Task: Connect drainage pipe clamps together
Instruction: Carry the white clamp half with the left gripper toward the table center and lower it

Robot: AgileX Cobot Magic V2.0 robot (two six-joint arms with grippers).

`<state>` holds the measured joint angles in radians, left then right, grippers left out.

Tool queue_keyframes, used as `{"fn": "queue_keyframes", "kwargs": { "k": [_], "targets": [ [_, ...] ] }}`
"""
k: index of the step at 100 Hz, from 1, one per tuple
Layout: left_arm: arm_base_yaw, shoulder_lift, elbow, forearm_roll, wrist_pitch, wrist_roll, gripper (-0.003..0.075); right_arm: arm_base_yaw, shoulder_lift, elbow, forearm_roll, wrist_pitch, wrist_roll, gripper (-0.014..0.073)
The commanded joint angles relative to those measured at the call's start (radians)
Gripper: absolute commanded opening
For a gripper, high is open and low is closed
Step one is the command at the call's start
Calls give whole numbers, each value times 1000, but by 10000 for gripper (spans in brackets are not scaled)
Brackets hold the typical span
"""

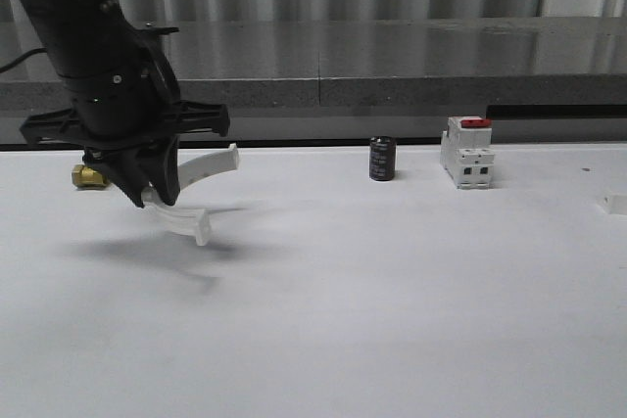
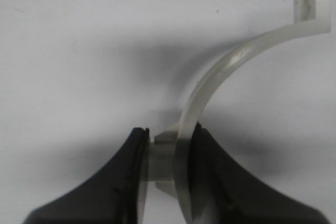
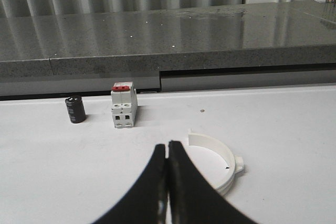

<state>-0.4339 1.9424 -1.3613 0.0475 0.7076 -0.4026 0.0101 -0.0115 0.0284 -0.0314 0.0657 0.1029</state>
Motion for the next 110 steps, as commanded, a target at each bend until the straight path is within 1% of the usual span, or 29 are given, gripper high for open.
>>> {"fn": "queue_keyframes", "kwargs": {
  "k": [1,56,61,68,75,80,82,85,90,96,110],
  "targets": [
    [-23,-35,-42,0,-16,-27,-20,-5,-18,-19,-2,-84,-7,-67],
    [-41,37,-42,-10,29,-29,-13,-5,-18,-19,-2,-83,-7,-67],
    [-41,37,-42,-10,33,-29,18,-5,-18,-19,-2,-83,-7,-67],
    [-41,37,-42,-10,37,-29,98,-5,-18,-19,-2,-82,-7,-67],
    [-41,37,-42,-10,37,-29,205,-5,-18,-19,-2,-82,-7,-67],
    [-41,37,-42,-10,38,-29,302,-5,-18,-19,-2,-82,-7,-67],
    [-41,37,-42,-10,38,-29,326,-5,-18,-19,-2,-82,-7,-67],
    [-41,37,-42,-10,38,-29,381,-5,-18,-19,-2,-82,-7,-67],
    [-41,37,-42,-10,36,-29,440,-5,-18,-19,-2,-82,-7,-67],
    [-41,37,-42,0,31,-27,470,-5,-18,-19,-2,-82,-7,-67],
    [-41,10,-42,30,13,-25,471,-5,-18,-19,-2,-82,-7,-67]
  ]
}}
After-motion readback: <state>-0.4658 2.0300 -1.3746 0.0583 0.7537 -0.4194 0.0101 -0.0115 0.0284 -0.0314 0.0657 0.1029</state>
